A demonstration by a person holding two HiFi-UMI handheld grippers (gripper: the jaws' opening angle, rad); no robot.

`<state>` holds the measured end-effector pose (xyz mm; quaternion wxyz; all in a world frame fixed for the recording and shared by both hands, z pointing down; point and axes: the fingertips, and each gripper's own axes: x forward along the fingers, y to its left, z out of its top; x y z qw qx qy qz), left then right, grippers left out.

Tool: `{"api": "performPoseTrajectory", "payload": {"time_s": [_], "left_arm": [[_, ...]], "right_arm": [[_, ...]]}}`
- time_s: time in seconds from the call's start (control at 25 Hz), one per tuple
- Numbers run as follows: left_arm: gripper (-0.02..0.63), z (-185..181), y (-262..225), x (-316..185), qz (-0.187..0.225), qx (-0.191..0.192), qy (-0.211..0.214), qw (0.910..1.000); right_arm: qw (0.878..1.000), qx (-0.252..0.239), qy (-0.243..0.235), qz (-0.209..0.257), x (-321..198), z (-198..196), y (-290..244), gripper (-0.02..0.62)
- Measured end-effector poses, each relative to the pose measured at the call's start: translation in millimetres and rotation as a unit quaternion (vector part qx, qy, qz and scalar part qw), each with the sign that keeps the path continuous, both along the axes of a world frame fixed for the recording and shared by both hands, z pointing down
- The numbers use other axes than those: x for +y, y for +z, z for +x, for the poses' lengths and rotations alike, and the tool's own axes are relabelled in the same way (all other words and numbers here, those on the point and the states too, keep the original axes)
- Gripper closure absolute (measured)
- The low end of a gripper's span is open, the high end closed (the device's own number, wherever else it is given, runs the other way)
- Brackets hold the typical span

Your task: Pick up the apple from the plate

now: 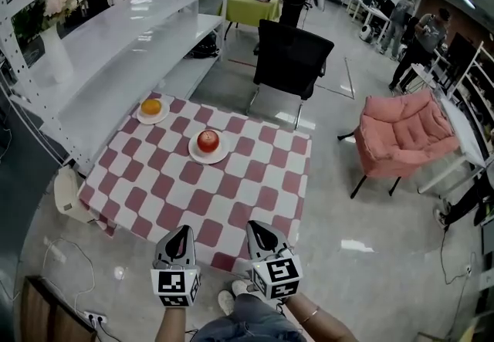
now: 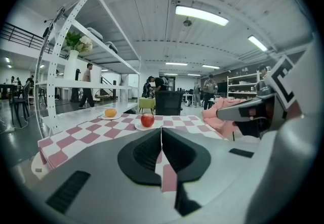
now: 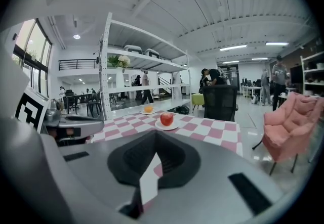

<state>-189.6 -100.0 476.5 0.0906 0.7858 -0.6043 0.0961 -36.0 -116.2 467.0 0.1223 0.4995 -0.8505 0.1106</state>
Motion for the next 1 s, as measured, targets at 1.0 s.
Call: {"api": "performPoseTrajectory", "payload": {"time_s": [1.0], "left_arm": [[0.523, 23, 15, -134, -0.018, -0.010, 0.033, 0.9992]], "right_arm": [[1.000, 0.022, -0.013, 0.000, -103, 6, 9, 0.586]]}}
